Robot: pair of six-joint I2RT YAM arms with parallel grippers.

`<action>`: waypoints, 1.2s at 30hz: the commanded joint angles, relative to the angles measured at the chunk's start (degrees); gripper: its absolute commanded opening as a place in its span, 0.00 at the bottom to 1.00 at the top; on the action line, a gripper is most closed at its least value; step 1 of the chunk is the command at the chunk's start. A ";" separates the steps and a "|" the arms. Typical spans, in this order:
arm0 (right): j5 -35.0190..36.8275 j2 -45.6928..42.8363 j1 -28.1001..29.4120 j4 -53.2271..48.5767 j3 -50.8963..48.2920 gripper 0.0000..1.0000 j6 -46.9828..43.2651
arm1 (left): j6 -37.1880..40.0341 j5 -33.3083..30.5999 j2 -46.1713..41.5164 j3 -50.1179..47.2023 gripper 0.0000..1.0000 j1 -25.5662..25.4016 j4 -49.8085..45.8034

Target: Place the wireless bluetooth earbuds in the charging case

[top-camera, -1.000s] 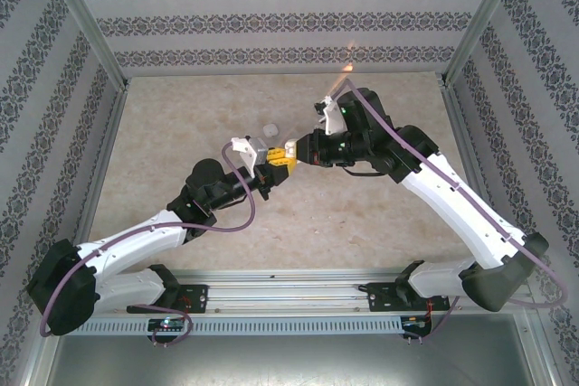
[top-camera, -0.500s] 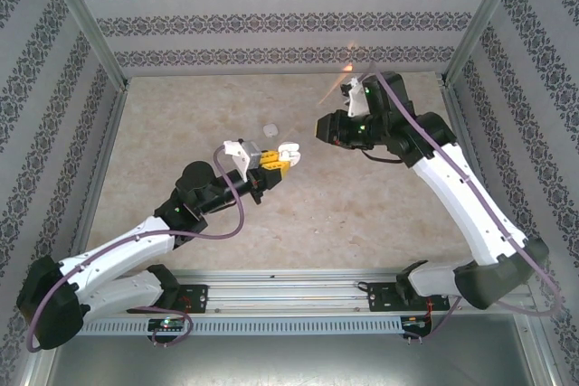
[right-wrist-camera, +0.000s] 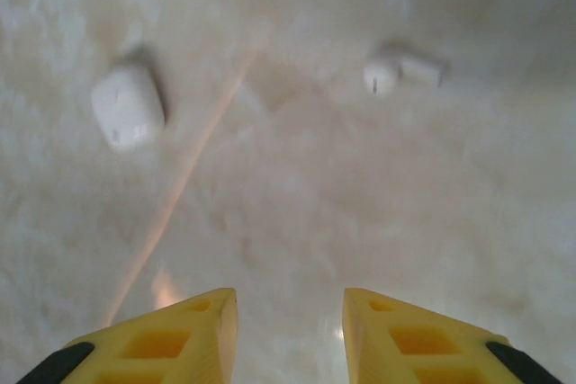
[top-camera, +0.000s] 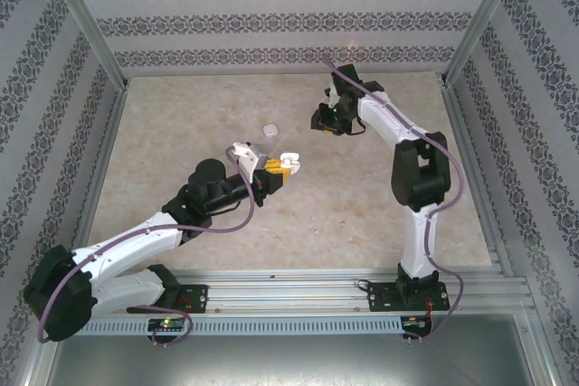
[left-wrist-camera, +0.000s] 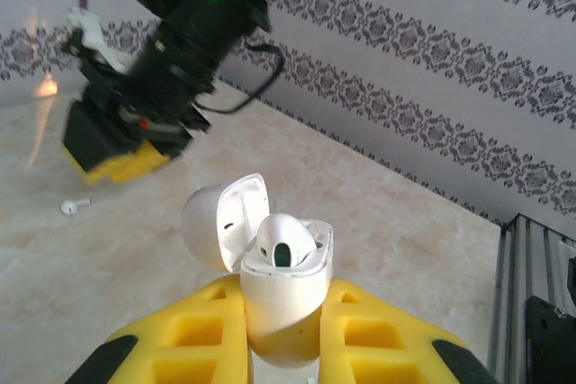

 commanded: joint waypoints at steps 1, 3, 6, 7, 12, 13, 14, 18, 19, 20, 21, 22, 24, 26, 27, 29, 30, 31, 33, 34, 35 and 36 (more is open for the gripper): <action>-0.08 4.61 -0.58 -1.23 9.45 0.39 -1.78 | -2.64 1.56 1.22 -0.82 0.00 1.10 2.95; 0.69 8.87 -0.77 -2.37 15.07 0.41 -2.19 | -2.96 1.68 2.09 -1.09 0.00 1.38 3.90; 0.73 15.66 -1.07 -5.23 24.60 0.41 -2.30 | -3.55 2.19 3.25 -1.23 0.00 1.98 5.17; 0.05 18.01 -1.33 -5.96 27.42 0.40 -1.98 | -3.89 2.40 3.49 -1.28 0.00 2.18 5.55; -2.00 26.18 -2.12 -7.93 36.47 0.40 -0.59 | -4.62 3.16 3.64 -1.31 0.00 2.87 5.66; -2.22 27.14 -2.33 -7.78 37.11 0.40 -0.40 | -4.65 3.19 3.45 -1.39 0.00 2.96 5.57; -2.26 27.76 -2.50 -7.59 37.37 0.40 -0.28 | -4.74 3.16 3.32 -1.52 0.00 3.04 5.57; -2.24 29.14 -3.39 -6.43 36.91 0.44 1.00 | -5.43 2.85 2.95 -2.11 0.00 3.14 5.74; -2.21 29.33 -3.45 -6.39 36.86 0.44 1.02 | -5.63 2.88 2.94 -2.31 0.00 3.21 6.00; -2.18 29.43 -3.50 -6.53 36.78 0.44 0.82 | -5.80 2.90 2.99 -2.35 0.00 3.15 6.24; -2.18 29.54 -3.49 -6.93 36.69 0.42 0.53 | -5.91 2.94 2.92 -2.35 0.00 3.16 6.31; -2.32 29.54 -3.41 -7.36 36.39 0.40 0.13 | -6.05 3.06 2.90 -2.28 0.00 3.19 6.36; -2.82 29.12 -3.30 -7.89 35.24 0.36 -0.72 | -6.17 2.99 2.66 -2.27 0.00 3.14 6.36; -2.82 27.97 -3.05 -7.77 32.83 0.31 -1.73 | -6.33 2.92 2.26 -2.37 0.00 3.15 6.39; -2.52 27.13 -2.84 -7.51 31.12 0.30 -2.21 | -6.30 2.97 2.05 -2.51 0.00 3.18 6.36; -2.13 25.48 -2.63 -6.52 27.70 0.28 -2.84 | -6.49 2.93 1.70 -2.62 0.00 3.16 6.24; -1.98 24.71 -2.62 -5.89 26.00 0.28 -3.02 | -6.56 2.91 1.42 -2.70 0.00 3.16 6.19; -1.95 24.02 -2.63 -5.66 24.54 0.27 -3.08 | -6.67 2.96 1.26 -2.75 0.00 3.21 6.14; -1.97 22.89 -2.61 -5.75 22.36 0.27 -3.02 | -6.84 3.04 0.67 -2.81 0.00 3.26 5.93; -2.08 22.12 -2.53 -5.83 20.91 0.27 -2.94 | -6.82 3.04 0.34 -2.92 0.00 3.19 5.72; -2.09 21.31 -2.45 -5.81 19.59 0.27 -2.80 | -6.84 3.06 -0.03 -3.01 0.00 3.17 5.45; -2.18 19.99 -2.27 -5.46 17.49 0.27 -2.59 | -6.83 2.94 -0.47 -3.12 0.00 3.15 5.25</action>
